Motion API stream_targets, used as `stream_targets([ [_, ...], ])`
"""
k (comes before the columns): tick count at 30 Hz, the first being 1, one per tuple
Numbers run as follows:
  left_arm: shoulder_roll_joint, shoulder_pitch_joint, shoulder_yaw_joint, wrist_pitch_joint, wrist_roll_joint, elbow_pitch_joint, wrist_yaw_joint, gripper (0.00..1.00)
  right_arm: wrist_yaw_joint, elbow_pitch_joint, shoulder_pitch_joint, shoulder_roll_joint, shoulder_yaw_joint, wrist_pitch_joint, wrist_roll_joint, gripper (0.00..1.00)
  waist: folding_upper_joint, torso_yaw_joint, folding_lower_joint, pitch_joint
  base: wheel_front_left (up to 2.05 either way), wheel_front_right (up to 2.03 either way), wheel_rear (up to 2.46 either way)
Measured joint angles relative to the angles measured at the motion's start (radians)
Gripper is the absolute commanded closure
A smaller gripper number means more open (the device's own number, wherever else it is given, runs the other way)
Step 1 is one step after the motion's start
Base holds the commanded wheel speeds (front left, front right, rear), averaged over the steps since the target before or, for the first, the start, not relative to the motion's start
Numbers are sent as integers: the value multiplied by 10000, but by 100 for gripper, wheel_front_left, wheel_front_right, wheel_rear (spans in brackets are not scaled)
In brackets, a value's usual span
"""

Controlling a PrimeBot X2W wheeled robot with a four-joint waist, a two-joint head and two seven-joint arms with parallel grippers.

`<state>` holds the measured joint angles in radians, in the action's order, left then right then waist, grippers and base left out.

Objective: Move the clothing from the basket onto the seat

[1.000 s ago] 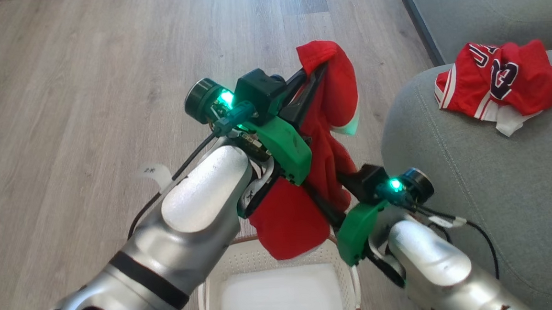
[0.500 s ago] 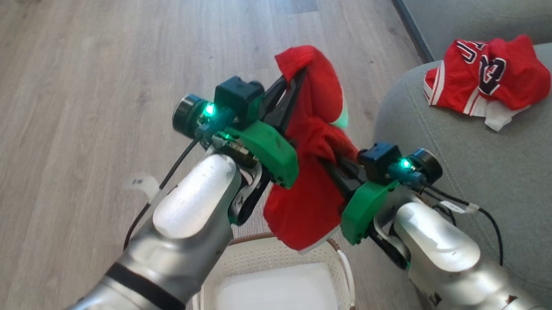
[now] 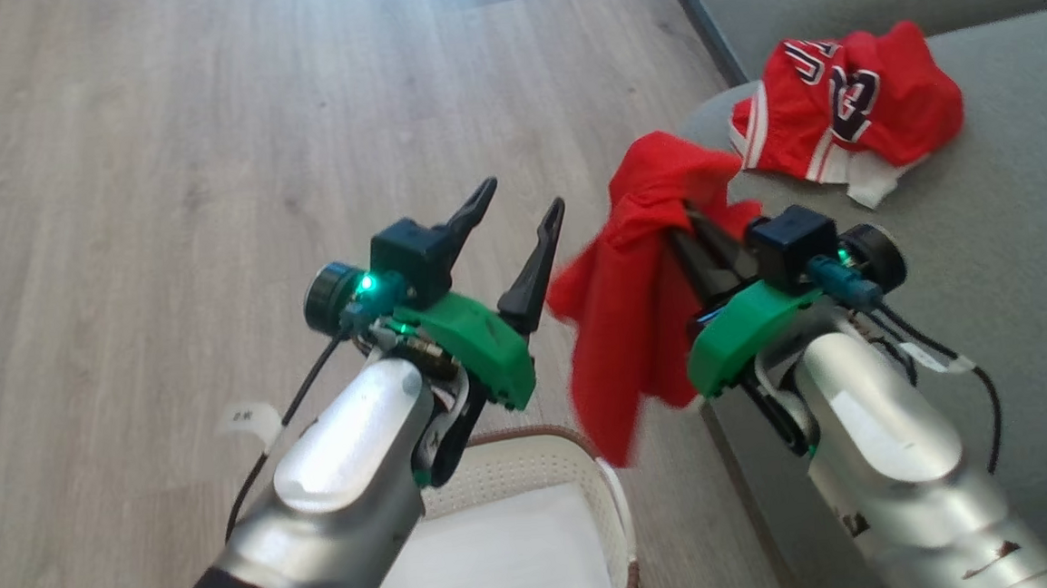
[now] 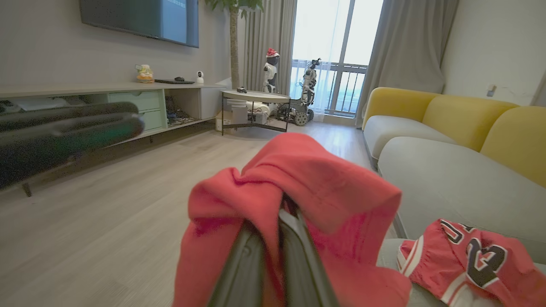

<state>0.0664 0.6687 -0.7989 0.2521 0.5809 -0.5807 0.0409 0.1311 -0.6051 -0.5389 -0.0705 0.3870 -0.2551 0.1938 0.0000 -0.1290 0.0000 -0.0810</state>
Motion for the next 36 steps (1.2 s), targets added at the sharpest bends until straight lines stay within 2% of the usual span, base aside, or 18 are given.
stream_targets([
  [15,102,-1010,38,2,-1035,339,-244,0,0,694,411,-604,-1383,0,-640,100,0,-1689,1,436,0,0,0],
  [25,-69,-1076,82,2,-1340,337,-410,0,0,1127,412,-685,-2021,0,-800,100,0,-2965,1,955,0,0,0],
  [30,-94,-1076,79,2,-1517,303,-420,0,0,1204,411,-777,-2265,0,-840,100,0,-3303,1,1300,0,0,0],
  [36,-132,-1076,75,2,-1680,301,-422,0,0,1221,366,-838,-2502,12,-874,100,0,-3320,1,1632,0,0,0],
])
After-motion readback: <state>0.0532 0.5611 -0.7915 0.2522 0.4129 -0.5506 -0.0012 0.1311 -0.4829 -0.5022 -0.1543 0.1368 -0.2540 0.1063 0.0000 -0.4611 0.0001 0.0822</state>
